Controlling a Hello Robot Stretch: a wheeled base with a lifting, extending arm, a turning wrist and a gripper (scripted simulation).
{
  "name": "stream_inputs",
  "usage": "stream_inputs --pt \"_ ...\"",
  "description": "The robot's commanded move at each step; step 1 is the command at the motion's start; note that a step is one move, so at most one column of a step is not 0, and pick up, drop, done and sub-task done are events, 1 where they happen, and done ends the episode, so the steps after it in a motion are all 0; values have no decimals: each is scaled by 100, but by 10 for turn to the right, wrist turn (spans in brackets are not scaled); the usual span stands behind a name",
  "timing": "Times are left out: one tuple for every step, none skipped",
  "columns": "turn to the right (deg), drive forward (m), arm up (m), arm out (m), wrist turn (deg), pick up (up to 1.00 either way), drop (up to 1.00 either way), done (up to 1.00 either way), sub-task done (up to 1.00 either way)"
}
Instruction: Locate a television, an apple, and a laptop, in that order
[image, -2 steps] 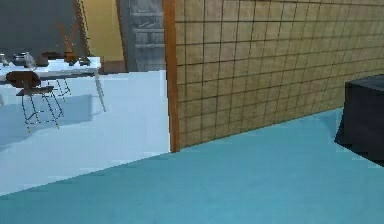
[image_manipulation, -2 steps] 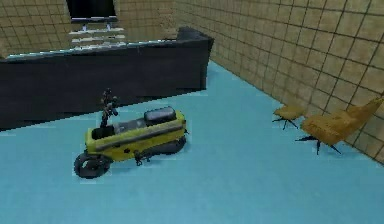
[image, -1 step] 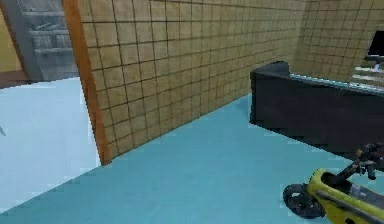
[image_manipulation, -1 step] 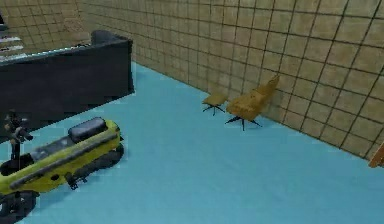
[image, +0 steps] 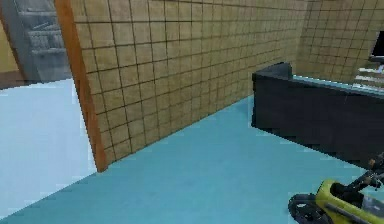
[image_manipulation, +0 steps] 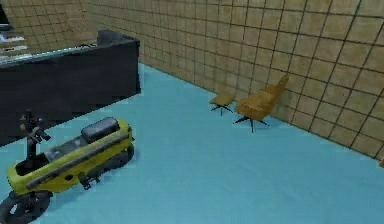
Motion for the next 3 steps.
stream_inputs --pt "-450 0 0 0 0 0 0 0 0" --pt "0 100 0 0 0 0 0 0 0" --pt "0 100 0 0 0 0 0 0 0"
